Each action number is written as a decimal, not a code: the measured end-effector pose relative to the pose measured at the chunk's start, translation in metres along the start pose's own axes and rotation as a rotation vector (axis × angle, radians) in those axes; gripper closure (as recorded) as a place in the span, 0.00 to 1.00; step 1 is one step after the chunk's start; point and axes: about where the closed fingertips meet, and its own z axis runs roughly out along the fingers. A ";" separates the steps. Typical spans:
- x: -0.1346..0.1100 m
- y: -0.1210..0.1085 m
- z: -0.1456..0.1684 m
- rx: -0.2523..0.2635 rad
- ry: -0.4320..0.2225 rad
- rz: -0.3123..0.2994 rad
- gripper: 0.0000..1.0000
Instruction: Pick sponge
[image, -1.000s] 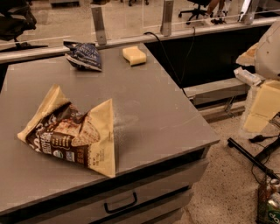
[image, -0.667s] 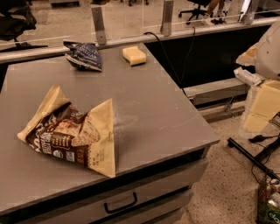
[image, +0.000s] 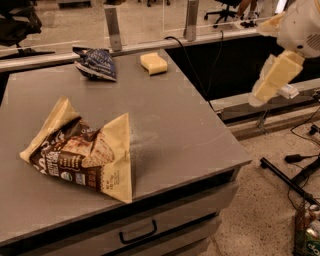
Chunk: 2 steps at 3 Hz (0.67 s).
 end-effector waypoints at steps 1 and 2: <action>-0.031 -0.057 0.034 0.009 -0.121 0.015 0.00; -0.042 -0.081 0.019 0.064 -0.160 0.006 0.00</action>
Offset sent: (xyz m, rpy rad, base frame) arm 0.0566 0.0176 0.0041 0.0918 -0.0290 0.0249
